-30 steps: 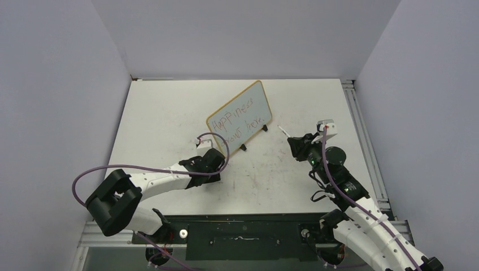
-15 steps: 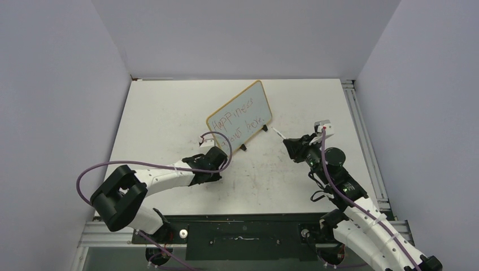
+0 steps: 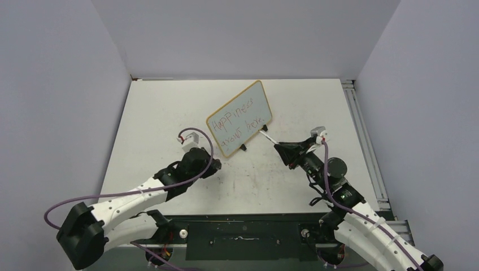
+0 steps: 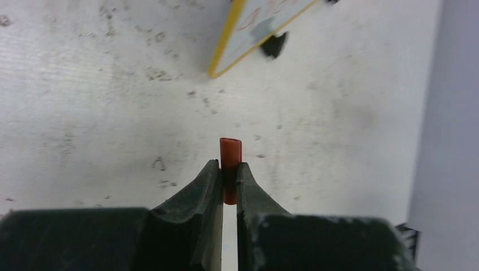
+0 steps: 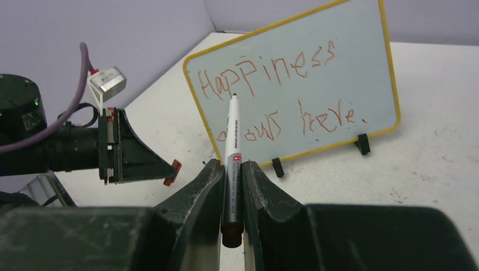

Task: Write a sentence on the whiteboard
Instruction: Close the whiteboard marker at the center of the board.

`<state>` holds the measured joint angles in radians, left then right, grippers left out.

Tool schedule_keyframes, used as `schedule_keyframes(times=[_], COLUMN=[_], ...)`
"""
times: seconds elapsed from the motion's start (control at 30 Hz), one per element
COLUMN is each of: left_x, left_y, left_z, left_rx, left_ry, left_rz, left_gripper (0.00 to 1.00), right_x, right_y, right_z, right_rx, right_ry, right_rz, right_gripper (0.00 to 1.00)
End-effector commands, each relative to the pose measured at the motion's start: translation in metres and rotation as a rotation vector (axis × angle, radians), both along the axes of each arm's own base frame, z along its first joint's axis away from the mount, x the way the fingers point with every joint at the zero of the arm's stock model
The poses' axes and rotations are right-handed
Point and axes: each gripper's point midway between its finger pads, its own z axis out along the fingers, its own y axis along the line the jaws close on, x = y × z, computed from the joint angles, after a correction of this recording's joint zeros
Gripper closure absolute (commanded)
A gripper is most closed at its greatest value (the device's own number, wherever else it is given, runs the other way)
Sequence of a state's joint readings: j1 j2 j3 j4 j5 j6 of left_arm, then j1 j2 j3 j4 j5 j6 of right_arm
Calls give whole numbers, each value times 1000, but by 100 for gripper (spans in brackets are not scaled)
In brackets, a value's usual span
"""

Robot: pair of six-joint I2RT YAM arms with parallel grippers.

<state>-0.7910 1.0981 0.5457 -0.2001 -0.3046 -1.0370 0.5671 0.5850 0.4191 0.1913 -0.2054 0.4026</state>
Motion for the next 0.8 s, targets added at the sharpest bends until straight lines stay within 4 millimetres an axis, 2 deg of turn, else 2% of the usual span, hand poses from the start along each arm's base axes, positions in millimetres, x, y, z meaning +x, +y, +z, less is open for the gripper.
schedule_keyframes(times=[0.0, 0.1, 0.17, 0.23, 0.33, 0.5, 0.77], left_x=[16, 17, 18, 19, 22, 27, 29], left_y=[-18, -16, -13, -10, -5, -2, 3], left_z=[91, 150, 182, 207, 232, 248, 231], left_rx=[-348, -540, -640, -736, -881, -1091, -1183], left_ry=[-193, -308, -363, -410, -449, -460, -419], left_rz=[73, 104, 127, 149, 188, 222, 265], left_gripper=[100, 100, 100, 100, 100, 100, 100], right_x=[-16, -20, -23, -26, -29, -36, -64], right_y=[8, 9, 9, 11, 20, 46, 85], right_z=[50, 63, 71, 79, 87, 88, 80], right_rx=[143, 200, 230, 256, 275, 259, 177], right_ry=[-184, -222, -241, -255, -258, -250, -271], right_rz=[51, 47, 46, 46, 60, 80, 77], right_gripper=[95, 95, 95, 95, 95, 95, 95])
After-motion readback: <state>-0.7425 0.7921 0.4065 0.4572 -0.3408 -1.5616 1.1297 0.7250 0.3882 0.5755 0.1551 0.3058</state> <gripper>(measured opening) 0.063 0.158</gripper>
